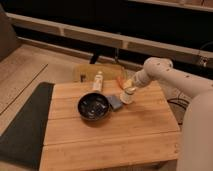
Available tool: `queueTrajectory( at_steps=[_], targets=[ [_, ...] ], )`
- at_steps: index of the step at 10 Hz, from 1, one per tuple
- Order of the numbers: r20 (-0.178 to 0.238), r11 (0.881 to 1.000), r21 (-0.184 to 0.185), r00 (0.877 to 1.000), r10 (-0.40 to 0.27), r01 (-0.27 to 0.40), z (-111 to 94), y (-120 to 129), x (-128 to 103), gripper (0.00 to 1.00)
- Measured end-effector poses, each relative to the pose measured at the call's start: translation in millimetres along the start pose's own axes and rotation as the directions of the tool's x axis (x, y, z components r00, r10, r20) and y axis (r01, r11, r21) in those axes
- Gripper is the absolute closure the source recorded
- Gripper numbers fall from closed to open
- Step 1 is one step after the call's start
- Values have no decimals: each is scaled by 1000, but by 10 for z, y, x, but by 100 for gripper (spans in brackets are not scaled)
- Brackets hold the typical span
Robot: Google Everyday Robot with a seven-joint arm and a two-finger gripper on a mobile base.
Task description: Place the ceramic cup over the eraser
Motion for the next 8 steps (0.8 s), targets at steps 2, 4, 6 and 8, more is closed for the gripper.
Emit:
queueTrajectory(
  at_steps=[2, 4, 6, 8],
  targets=[
    [-14, 1000, 0, 1000, -7, 7, 28, -10, -34, 40],
    [-29, 1000, -6, 999, -19, 18, 66, 7, -95, 40],
    [-46, 999, -13, 998, -32, 31, 120, 43, -145, 40],
    [-66, 999, -24, 997, -49, 47, 195, 100, -209, 40]
  ],
)
